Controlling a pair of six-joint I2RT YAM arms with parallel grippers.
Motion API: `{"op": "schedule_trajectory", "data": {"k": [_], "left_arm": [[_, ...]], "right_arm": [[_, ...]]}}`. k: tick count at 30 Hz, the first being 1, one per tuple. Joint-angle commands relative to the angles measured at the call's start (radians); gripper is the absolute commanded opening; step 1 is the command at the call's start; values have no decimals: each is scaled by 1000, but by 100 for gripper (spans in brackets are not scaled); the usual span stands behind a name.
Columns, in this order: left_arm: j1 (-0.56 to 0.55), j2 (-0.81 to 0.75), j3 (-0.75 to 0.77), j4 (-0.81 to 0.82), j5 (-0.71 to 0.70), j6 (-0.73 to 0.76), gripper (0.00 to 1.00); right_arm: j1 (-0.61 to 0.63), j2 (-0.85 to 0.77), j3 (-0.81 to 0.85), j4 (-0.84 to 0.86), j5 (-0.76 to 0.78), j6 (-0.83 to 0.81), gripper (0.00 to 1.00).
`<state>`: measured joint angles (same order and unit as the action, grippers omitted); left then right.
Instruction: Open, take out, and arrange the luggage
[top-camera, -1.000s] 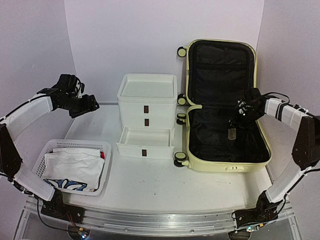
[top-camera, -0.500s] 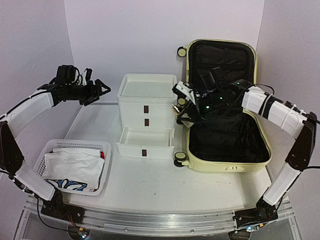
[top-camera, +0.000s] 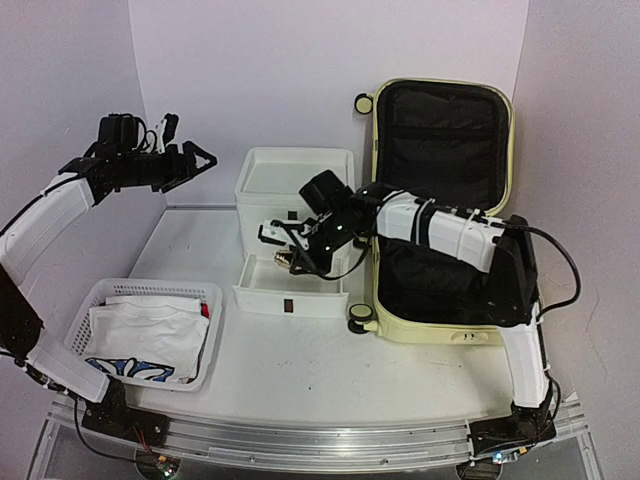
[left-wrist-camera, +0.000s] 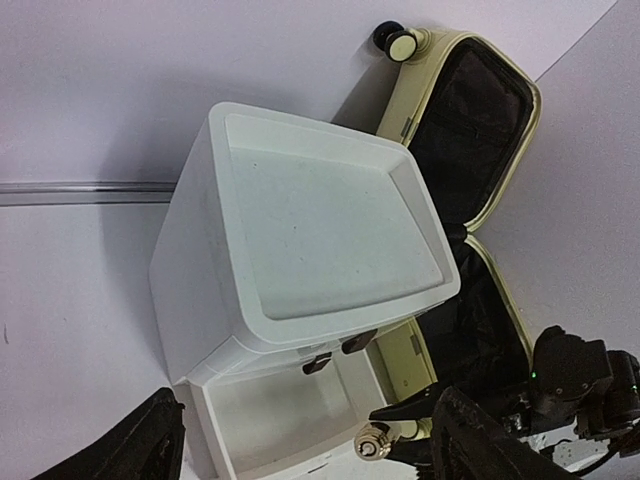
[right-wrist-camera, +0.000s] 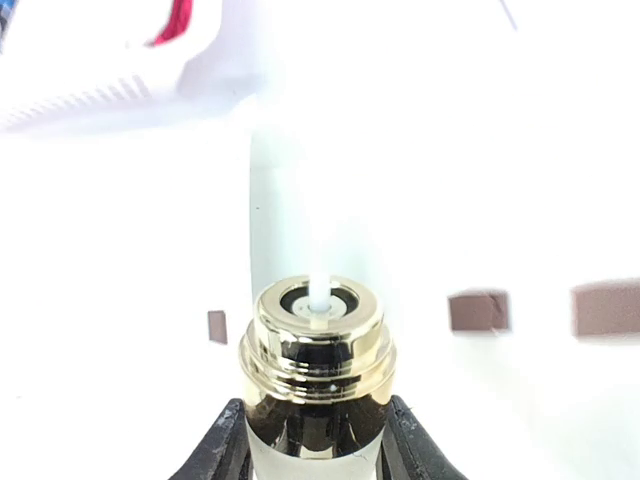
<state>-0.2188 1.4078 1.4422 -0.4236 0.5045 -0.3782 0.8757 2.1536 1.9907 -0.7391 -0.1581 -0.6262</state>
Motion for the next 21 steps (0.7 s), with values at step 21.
{"op": "schedule_trajectory", "data": {"k": [21], "left_arm": [[6, -90, -48, -3, -85, 119, 86]], "right_arm": [[25, 373, 292, 15, 407, 4, 41]]}}
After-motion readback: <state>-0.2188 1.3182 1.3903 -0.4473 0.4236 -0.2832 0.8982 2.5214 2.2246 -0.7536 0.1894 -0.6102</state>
